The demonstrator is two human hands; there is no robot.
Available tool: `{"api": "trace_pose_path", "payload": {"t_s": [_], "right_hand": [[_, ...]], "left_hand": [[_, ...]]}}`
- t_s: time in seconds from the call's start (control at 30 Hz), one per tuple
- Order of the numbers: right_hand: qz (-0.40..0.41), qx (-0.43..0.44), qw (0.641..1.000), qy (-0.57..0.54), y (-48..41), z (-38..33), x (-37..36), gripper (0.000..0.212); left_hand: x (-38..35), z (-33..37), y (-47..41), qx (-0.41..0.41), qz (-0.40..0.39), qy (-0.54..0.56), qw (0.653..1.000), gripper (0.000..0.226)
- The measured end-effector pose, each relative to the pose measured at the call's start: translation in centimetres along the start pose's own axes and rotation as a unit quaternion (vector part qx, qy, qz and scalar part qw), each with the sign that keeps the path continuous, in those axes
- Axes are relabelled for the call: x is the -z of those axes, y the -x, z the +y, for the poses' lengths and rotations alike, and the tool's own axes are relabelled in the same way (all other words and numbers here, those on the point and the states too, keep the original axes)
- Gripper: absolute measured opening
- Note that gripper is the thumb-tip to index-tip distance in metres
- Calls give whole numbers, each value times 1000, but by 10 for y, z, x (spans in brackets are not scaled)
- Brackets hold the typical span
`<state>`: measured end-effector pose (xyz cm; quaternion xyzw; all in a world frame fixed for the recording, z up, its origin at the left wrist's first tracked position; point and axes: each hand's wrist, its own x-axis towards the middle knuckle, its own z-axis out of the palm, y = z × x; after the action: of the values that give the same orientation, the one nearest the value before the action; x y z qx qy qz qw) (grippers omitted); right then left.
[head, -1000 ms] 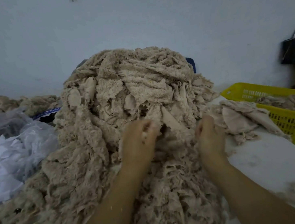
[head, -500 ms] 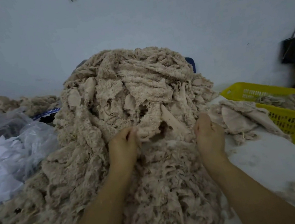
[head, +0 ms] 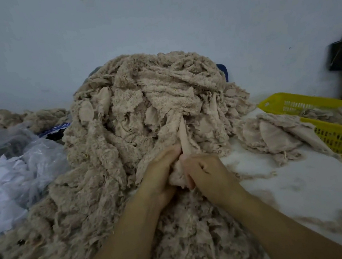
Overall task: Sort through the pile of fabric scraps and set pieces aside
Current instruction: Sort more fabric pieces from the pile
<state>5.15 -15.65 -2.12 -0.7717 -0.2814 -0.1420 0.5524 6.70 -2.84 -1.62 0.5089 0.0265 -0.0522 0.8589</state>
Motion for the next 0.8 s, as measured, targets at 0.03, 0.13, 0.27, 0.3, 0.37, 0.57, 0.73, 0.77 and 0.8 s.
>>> {"api": "trace_pose_path", "payload": {"t_s": [0.03, 0.13, 0.27, 0.3, 0.37, 0.57, 0.73, 0.77, 0.8], "right_hand": [[-23, 3, 1000, 7, 0, 0, -1, 51], [-76, 31, 996, 37, 2, 2, -3, 54], [-56, 69, 996, 20, 0, 1, -5, 51], [-58, 80, 995, 19, 0, 0, -7, 51], [-84, 77, 993, 16, 1, -1, -9, 54], [-24, -104, 994, 1, 1, 9, -3, 61], [-6, -258, 952, -164, -12, 28, 3, 44], [-2, -283, 938, -201, -13, 29, 2, 41], [13, -303, 926, -225, -14, 29, 3, 39]], "left_hand": [[2, 1, -2, 7, 6, 23, 1000, 18], [1, -1, -3, 30, 28, -8, 999, 48], [2, -8, 0, 15, 67, -102, 992, 18], [4, -8, -1, 33, 78, -118, 989, 24], [4, -2, -3, 37, 97, -74, 992, 24], [0, 7, -8, 4, 123, 56, 991, 35], [-3, -3, 3, -40, -14, -154, 987, 23], [-4, -4, 5, -43, -42, -204, 977, 21], [-6, -5, 7, -47, -70, -253, 964, 19]]}}
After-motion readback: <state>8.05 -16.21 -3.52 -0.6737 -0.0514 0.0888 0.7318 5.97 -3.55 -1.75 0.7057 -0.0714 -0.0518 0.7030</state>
